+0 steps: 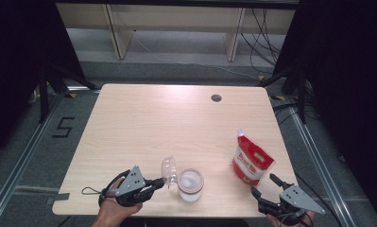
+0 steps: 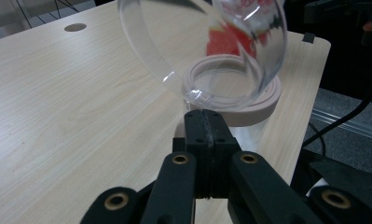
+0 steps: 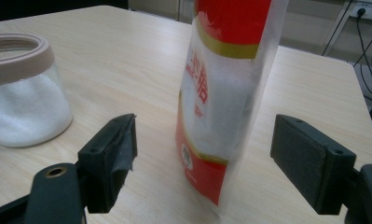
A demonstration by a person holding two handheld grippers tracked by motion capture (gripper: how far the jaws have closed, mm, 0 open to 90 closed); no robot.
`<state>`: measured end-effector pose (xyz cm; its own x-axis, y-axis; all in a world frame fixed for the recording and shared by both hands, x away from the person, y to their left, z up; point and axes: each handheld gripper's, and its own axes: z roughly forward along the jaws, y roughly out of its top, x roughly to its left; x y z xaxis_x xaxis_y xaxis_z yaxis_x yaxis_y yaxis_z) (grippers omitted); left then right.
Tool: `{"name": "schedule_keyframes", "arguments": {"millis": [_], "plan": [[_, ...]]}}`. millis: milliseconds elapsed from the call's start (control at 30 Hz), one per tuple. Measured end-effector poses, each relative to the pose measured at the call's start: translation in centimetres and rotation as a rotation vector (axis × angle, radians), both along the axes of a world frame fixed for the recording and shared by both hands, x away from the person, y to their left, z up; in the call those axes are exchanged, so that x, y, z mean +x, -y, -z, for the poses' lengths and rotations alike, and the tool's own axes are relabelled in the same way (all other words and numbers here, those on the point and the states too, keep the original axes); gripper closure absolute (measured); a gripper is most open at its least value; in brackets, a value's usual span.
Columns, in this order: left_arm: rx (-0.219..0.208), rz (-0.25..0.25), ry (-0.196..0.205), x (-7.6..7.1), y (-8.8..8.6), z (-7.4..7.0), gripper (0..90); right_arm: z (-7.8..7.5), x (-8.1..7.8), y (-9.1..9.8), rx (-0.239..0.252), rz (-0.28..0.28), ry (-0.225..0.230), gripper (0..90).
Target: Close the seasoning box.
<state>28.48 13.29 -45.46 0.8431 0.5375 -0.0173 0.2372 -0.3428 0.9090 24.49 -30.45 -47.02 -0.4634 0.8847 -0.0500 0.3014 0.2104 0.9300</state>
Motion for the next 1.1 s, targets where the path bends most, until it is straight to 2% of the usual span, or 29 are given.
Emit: {"name": "schedule_keyframes", "arguments": {"millis": [233,267,333,367,433,500,567,800,967,1000,1033,1100], "plan": [[-0.002,-0.008,-0.012,0.0,0.0,-0.2,89.2,0.0,0.0,-0.1,0.003,-0.004,-0.001,23.6],[0.006,0.001,0.008,0.1,0.0,-0.3,89.2,0.0,0.0,0.0,-0.002,-0.004,-0.009,23.7],[0.002,0.013,0.009,0.1,0.1,-0.3,89.2,0.0,0.1,0.0,0.0,-0.014,-0.004,23.7],[-0.008,0.004,-0.007,0.0,0.1,-0.3,89.2,0.0,0.1,0.0,-0.009,-0.015,0.001,23.7],[-0.013,0.001,-0.006,0.0,0.2,-0.3,89.2,0.0,0.1,-0.1,-0.002,-0.012,-0.005,23.7],[-0.012,0.002,-0.005,0.0,0.2,-0.3,89.2,0.0,0.1,0.0,-0.008,-0.014,0.001,23.7],[0.0,0.007,0.013,0.1,0.2,-0.4,89.2,0.0,0.0,-0.1,0.002,-0.004,-0.008,23.7],[-0.009,0.006,0.004,0.0,0.4,-0.5,89.1,0.0,0.0,-0.2,0.002,-0.003,-0.009,23.8],[0.009,0.022,0.023,0.2,0.6,-0.6,89.0,0.0,0.0,-0.2,-0.003,-0.005,-0.002,23.8],[-0.003,0.008,0.001,0.0,0.8,-0.6,89.0,0.0,0.1,-0.1,-0.004,-0.013,-0.002,23.8],[-0.003,0.008,0.001,0.0,0.8,-0.6,88.9,0.0,0.1,-0.1,-0.004,-0.013,-0.002,23.8],[0.009,0.024,0.015,0.1,1.0,-0.6,88.6,0.0,0.1,-0.1,-0.009,-0.016,0.001,23.8]]}}
